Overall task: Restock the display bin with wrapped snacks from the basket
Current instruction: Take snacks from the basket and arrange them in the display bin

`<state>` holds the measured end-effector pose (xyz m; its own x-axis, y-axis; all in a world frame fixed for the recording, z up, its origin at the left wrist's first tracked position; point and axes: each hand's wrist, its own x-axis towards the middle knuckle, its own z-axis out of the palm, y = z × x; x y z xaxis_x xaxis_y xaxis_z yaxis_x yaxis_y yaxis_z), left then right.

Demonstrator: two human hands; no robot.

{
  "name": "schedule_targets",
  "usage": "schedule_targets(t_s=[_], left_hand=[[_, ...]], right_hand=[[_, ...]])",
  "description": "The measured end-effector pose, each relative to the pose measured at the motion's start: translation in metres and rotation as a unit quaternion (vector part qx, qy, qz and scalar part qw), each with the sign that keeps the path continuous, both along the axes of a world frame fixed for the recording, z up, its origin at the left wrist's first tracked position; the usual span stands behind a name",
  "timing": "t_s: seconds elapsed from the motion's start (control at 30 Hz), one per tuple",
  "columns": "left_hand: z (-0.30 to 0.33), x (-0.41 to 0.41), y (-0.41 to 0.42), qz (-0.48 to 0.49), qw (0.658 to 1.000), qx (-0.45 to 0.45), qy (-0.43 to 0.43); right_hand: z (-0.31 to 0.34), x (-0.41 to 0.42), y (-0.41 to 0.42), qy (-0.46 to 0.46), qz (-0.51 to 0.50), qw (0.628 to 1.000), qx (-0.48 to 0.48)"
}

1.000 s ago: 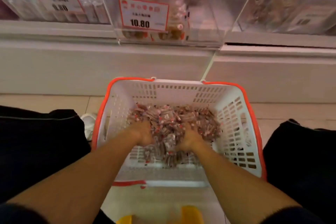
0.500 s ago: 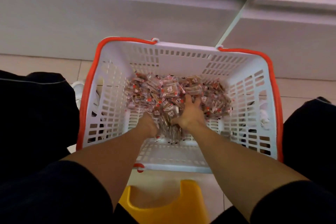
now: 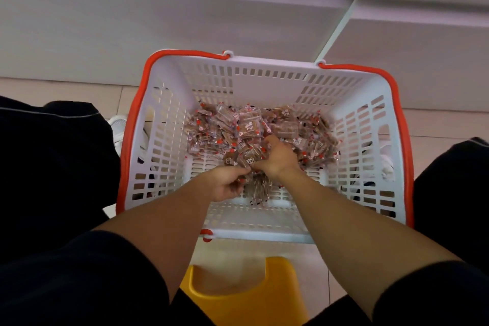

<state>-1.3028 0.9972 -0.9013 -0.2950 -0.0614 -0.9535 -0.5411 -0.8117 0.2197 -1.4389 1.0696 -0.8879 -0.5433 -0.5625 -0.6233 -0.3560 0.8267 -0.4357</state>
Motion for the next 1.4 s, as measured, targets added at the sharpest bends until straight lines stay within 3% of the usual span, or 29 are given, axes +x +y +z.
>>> schedule_targets(t_s=[0.2,0.27,0.43,0.63,0.77,0.87,1.03,1.2,1.4], left_hand=[[-0.004,0.002,-0.005,0.076,0.997,0.031,-0.004],[0.0,0.001,-0.007,0.088,0.996,0.025,-0.001],[0.013,0.011,-0.013,0.016,1.0,0.002,0.003],[0.05,0.014,-0.023,0.041,0.993,-0.096,0.052],[0.085,0.004,-0.041,0.011,0.984,-0.161,0.078],[0.136,-0.008,-0.065,-0.031,0.975,-0.183,0.12],[0.263,-0.028,-0.096,-0.154,0.932,-0.186,0.271],[0.355,-0.03,-0.09,-0.216,0.907,-0.136,0.336],[0.383,-0.029,-0.081,-0.223,0.881,-0.132,0.395]], right_hand=[[0.009,-0.014,0.001,-0.124,-0.125,0.983,-0.056],[0.02,-0.023,-0.005,-0.157,-0.087,0.983,-0.038],[0.058,-0.038,-0.023,-0.108,0.035,0.993,0.035],[0.092,-0.044,-0.004,-0.188,0.017,0.981,0.047],[0.129,-0.044,-0.005,-0.125,0.091,0.988,-0.027],[0.181,-0.052,-0.014,-0.163,0.143,0.971,-0.099],[0.298,-0.07,-0.028,-0.198,0.2,0.936,-0.21],[0.374,-0.064,-0.02,-0.106,0.213,0.904,-0.355],[0.374,-0.047,-0.005,0.029,0.191,0.871,-0.452]])
